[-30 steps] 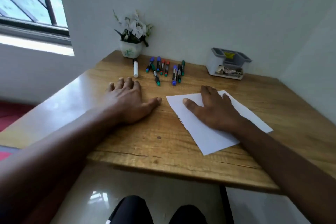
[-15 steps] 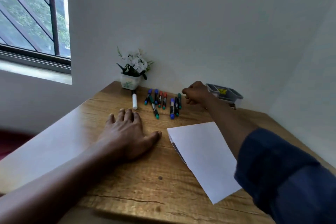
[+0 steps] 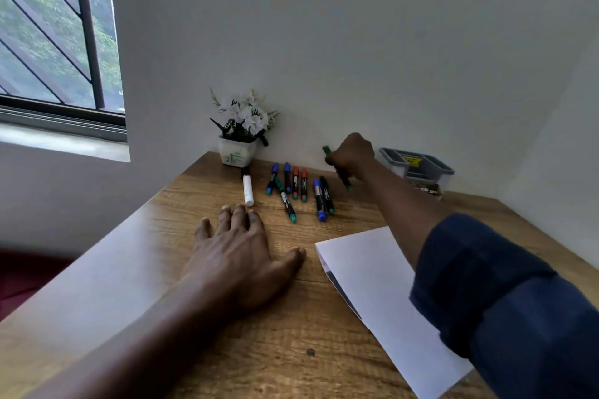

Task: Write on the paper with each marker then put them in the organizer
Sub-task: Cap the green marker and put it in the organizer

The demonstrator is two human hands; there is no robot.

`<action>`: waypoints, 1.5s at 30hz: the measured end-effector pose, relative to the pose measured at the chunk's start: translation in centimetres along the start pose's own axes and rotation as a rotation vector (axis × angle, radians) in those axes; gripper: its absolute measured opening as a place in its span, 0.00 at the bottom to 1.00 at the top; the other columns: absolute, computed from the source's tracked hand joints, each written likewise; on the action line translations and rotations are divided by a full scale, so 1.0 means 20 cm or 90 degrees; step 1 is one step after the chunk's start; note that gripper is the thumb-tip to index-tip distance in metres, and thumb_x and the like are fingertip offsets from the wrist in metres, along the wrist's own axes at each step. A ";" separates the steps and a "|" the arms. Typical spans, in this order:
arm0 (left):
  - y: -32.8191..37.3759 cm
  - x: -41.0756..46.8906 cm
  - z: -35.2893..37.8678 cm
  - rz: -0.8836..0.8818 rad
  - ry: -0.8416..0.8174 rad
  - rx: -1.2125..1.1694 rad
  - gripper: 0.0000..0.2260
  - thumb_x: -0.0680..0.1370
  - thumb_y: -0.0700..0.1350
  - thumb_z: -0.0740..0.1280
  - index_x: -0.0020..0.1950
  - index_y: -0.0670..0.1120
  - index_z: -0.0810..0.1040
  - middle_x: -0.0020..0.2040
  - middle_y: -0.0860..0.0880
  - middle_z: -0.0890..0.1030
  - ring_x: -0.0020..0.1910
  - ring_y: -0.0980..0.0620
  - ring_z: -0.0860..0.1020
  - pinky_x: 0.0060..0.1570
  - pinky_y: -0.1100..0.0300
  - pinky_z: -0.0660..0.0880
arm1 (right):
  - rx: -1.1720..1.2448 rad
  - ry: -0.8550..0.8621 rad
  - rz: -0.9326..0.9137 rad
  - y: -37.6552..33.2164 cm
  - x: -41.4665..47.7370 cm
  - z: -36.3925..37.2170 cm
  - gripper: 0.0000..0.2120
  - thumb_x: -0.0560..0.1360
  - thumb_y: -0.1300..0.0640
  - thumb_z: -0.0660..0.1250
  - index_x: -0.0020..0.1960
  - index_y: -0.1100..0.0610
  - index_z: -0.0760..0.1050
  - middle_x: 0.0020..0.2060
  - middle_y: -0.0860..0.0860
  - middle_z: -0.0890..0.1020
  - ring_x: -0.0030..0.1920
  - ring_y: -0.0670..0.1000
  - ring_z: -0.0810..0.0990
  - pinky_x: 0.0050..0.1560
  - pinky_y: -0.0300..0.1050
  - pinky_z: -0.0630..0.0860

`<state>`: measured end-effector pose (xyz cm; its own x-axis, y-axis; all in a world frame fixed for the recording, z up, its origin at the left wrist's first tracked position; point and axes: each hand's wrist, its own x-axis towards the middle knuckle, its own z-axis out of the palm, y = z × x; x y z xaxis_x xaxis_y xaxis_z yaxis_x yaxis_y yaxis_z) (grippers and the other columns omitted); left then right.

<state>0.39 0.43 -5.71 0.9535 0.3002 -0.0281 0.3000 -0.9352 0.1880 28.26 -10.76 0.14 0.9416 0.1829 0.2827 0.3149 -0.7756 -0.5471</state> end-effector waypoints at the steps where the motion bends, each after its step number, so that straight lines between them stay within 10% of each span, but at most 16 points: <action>1: 0.00 0.00 0.00 0.000 -0.001 -0.004 0.50 0.72 0.79 0.47 0.83 0.47 0.43 0.83 0.45 0.43 0.82 0.46 0.42 0.79 0.41 0.43 | 0.061 0.008 -0.020 -0.02 -0.03 -0.04 0.15 0.67 0.57 0.77 0.48 0.65 0.80 0.38 0.58 0.84 0.40 0.58 0.86 0.45 0.51 0.84; 8: 0.00 -0.02 -0.02 0.020 0.038 -0.042 0.48 0.73 0.77 0.51 0.83 0.47 0.48 0.83 0.47 0.48 0.82 0.46 0.48 0.79 0.40 0.48 | 0.035 -0.057 -0.310 -0.08 -0.53 -0.36 0.11 0.77 0.58 0.71 0.60 0.55 0.81 0.43 0.49 0.85 0.38 0.43 0.83 0.34 0.31 0.73; 16: 0.03 -0.11 -0.02 0.233 0.364 -0.101 0.26 0.78 0.63 0.66 0.74 0.58 0.66 0.58 0.56 0.84 0.59 0.54 0.81 0.68 0.48 0.67 | -0.117 -0.018 -0.558 0.11 -1.03 -0.22 0.14 0.79 0.51 0.64 0.60 0.54 0.82 0.46 0.52 0.85 0.43 0.52 0.81 0.40 0.47 0.75; 25: 0.06 -0.09 -0.03 0.376 0.446 -0.211 0.08 0.79 0.46 0.70 0.58 0.53 0.82 0.48 0.58 0.84 0.43 0.60 0.81 0.40 0.55 0.79 | -0.030 0.083 -0.590 0.16 -1.06 -0.22 0.18 0.78 0.46 0.61 0.60 0.49 0.83 0.40 0.46 0.86 0.34 0.47 0.80 0.34 0.28 0.54; 34: 0.07 -0.09 -0.02 0.402 0.460 -0.245 0.09 0.80 0.47 0.69 0.59 0.49 0.83 0.49 0.54 0.84 0.43 0.55 0.83 0.39 0.53 0.80 | -0.034 0.088 -0.544 0.16 -1.09 -0.25 0.22 0.80 0.38 0.54 0.61 0.44 0.81 0.38 0.46 0.86 0.31 0.48 0.79 0.28 0.41 0.70; 40: 0.08 -0.10 -0.01 0.378 0.511 -0.243 0.10 0.80 0.47 0.69 0.60 0.47 0.83 0.50 0.55 0.84 0.43 0.60 0.81 0.40 0.64 0.77 | -0.027 0.102 -0.440 0.18 -1.10 -0.27 0.29 0.78 0.29 0.50 0.52 0.45 0.83 0.34 0.41 0.81 0.29 0.42 0.71 0.29 0.38 0.61; 45: 0.01 -0.05 -0.02 0.246 0.430 -0.194 0.13 0.79 0.53 0.69 0.62 0.53 0.84 0.47 0.59 0.78 0.42 0.63 0.77 0.37 0.71 0.70 | 0.038 0.039 -0.350 0.22 -1.08 -0.30 0.19 0.81 0.45 0.55 0.59 0.49 0.81 0.46 0.45 0.84 0.45 0.47 0.80 0.44 0.46 0.76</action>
<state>-0.49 0.01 -5.28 0.7353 0.1077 0.6691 -0.1580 -0.9328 0.3238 8.55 -21.65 -3.68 0.6280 0.5140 0.5843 0.7663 -0.5393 -0.3492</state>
